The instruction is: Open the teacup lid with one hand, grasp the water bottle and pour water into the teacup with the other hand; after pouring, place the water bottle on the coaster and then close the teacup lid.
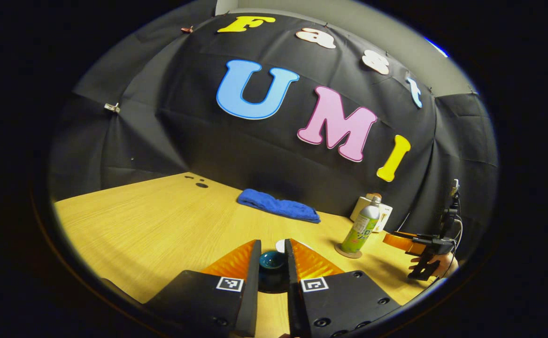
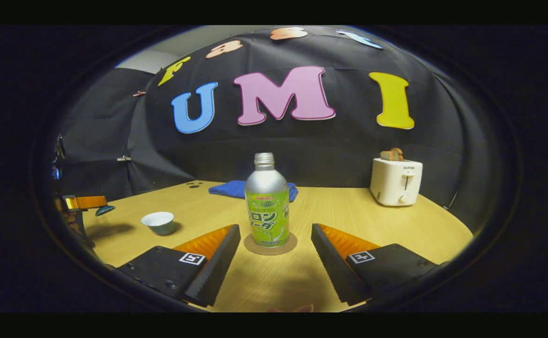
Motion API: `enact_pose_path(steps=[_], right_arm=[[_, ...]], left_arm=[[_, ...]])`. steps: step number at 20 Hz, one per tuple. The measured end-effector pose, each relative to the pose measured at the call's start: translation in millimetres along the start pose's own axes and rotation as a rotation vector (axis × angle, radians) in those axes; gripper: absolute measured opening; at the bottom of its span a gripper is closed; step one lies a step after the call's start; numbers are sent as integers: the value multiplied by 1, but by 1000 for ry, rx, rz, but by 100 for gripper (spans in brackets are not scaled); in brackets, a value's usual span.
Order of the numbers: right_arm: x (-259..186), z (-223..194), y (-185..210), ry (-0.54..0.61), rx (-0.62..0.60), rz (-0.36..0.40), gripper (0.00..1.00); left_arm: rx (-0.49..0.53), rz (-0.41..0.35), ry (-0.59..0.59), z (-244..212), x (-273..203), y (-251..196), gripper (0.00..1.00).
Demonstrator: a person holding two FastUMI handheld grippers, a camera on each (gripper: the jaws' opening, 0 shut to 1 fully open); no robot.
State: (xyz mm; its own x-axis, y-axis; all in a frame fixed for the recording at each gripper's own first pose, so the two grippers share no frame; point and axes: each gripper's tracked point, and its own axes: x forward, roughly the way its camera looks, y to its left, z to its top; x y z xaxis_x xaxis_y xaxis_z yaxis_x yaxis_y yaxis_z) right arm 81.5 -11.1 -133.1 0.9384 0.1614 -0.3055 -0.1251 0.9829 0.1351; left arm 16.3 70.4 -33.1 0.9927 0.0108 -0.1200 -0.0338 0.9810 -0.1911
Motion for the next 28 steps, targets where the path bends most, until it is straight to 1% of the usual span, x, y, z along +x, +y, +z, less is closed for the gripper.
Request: enact_pose_path(steps=[2, 5, 7, 8, 9, 10, 12, 14, 15, 18, 19, 20, 21, 25, 26, 27, 28], right_arm=[[-21, 22, 16, -58, 28, 16, 94], [-45, 39, 21, -126, 30, 23, 94], [-56, 41, 23, -143, 13, 43, 95], [-60, 39, 22, -145, -2, 48, 94], [-64, 38, 19, -148, -20, 47, 94], [-68, 36, 15, -152, -36, 45, 94], [-73, 39, 12, -159, -52, 53, 94], [-78, 49, 7, -197, -50, 42, 94], [-80, 52, 8, -206, -49, 49, 94], [-82, 49, 13, -200, -50, 71, 94], [-81, 48, 14, -197, -49, 75, 94], [-81, 46, 15, -191, -46, 80, 94], [-81, 46, 16, -187, -45, 85, 94], [-83, 48, 13, -193, -38, 78, 94], [-84, 50, 12, -199, -30, 78, 94], [-85, 53, 11, -207, -22, 73, 94], [-86, 54, 9, -213, -20, 70, 94]], left_arm=[[35, -9, 13, 0, 21, -10, 30], [90, -33, 73, -6, 59, -29, 30], [141, -19, 98, -11, 79, -35, 30], [167, -8, 114, -16, 88, -36, 34], [187, -2, 126, -21, 94, -38, 30], [202, 8, 139, -27, 99, -38, 30], [221, 34, 148, -35, 107, -37, 30], [224, 56, 147, -41, 114, -36, 30], [221, 65, 145, -42, 116, -35, 30], [213, 75, 147, -47, 120, -36, 30], [216, 77, 147, -48, 123, -37, 34], [219, 81, 147, -48, 124, -37, 30], [218, 80, 149, -49, 125, -38, 30], [227, 81, 165, -58, 126, -41, 31], [234, 86, 170, -60, 126, -41, 33], [245, 90, 167, -59, 126, -43, 32], [258, 97, 168, -60, 127, -43, 34]])
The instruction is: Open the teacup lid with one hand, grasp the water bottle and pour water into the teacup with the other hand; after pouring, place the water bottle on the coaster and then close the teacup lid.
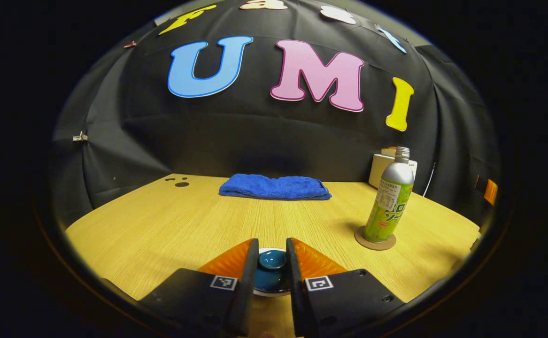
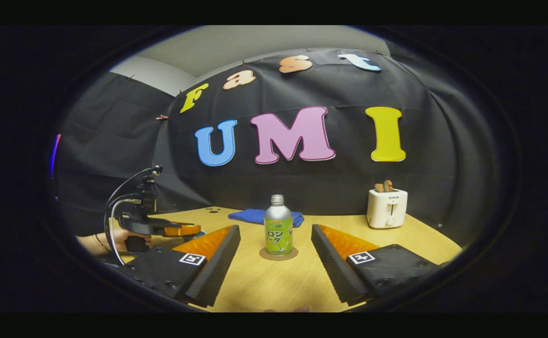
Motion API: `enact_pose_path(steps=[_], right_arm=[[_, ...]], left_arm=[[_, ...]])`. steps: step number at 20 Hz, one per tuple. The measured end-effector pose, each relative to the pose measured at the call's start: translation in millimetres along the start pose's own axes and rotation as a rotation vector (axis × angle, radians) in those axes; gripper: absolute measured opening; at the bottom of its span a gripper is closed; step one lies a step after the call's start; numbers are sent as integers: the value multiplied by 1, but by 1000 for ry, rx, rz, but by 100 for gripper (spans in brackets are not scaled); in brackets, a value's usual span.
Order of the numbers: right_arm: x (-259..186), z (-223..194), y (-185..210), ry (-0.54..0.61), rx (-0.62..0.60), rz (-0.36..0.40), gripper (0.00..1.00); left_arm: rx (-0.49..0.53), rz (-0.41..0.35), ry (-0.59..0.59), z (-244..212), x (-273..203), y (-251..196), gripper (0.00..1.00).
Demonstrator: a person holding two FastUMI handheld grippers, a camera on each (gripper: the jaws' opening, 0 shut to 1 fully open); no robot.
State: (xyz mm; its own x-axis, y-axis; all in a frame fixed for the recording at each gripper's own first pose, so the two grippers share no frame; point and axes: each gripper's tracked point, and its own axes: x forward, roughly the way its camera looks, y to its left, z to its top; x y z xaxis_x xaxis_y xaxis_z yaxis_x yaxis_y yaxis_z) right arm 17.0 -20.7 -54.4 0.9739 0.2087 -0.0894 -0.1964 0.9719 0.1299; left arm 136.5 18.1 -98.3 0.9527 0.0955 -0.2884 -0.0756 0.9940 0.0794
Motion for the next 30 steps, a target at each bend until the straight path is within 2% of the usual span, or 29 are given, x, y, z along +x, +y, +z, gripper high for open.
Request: enact_pose_path(steps=[4, 5, 6, 8, 9, 13, 14, 17, 18, 19, 25, 30], right_arm=[[-2, 1, -1, -2, -15, -7, 94], [-1, 1, 0, -1, -10, -7, 89], [-1, 0, 1, 2, -6, -8, 94], [-1, -1, 2, 11, -6, -10, 94], [-2, -1, 4, 14, -9, -11, 94], [-6, 8, 8, -2, -15, -20, 94], [-7, 9, 9, -2, -15, -23, 89], [-11, 11, 9, 1, -13, -39, 89], [-12, 11, 9, 0, -14, -47, 94], [-14, 12, 7, -3, -16, -56, 94], [-19, 15, 2, -7, -33, -88, 94], [-16, 9, 6, 0, -44, -86, 94]], left_arm=[[-11, 16, -7, 1, -10, -1, 55], [-20, 28, -21, 4, -15, 0, 65], [-29, 43, -40, 9, -23, 3, 71], [-41, 69, -91, 21, -41, 7, 87], [-44, 75, -124, 29, -52, 9, 89], [-67, 46, -209, 44, -93, 7, 90], [-82, 26, -214, 43, -102, 4, 90], [-93, -24, -205, 34, -118, -4, 91], [-98, -29, -209, 32, -123, -4, 90], [-106, -35, -220, 33, -127, -4, 90], [-117, -58, -225, 31, -136, -6, 90], [-104, -54, -233, 33, -139, -4, 90]])
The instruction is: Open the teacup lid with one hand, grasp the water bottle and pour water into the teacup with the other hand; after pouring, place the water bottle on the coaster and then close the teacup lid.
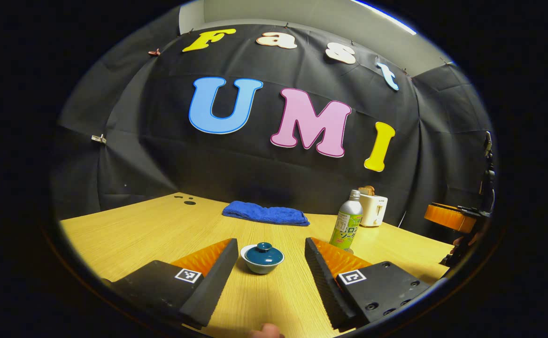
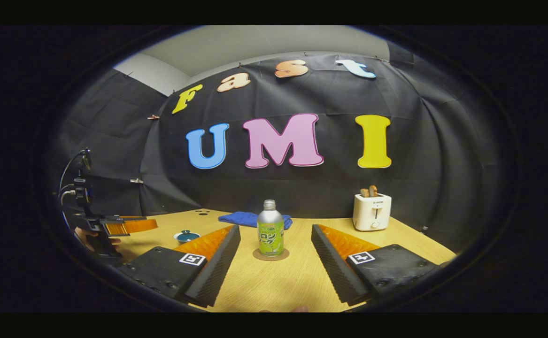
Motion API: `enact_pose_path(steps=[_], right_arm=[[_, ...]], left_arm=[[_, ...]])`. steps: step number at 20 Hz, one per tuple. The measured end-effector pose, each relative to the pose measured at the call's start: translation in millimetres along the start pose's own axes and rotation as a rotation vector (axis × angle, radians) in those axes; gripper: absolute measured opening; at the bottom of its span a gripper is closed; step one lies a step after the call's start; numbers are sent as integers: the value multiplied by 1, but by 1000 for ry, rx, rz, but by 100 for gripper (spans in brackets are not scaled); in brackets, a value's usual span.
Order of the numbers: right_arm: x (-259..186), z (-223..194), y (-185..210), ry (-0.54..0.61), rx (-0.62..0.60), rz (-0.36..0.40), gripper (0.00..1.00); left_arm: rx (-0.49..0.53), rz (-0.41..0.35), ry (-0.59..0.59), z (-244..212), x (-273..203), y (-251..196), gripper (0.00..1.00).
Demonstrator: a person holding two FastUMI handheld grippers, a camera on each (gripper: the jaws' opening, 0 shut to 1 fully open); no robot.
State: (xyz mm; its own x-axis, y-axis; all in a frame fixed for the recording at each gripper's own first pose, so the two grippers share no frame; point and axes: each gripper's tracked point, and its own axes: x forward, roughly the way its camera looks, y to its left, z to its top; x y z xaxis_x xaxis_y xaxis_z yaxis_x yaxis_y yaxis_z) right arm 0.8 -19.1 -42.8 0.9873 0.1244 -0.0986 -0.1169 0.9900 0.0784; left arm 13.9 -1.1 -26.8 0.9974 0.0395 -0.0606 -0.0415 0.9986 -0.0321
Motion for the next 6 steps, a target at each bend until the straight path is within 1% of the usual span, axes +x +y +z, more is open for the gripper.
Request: enact_pose_path(steps=[6], right_arm=[[4, -3, 8, 7, -10, 13, 94]], left_arm=[[5, -12, 6, -2, 0, -5, 90]])
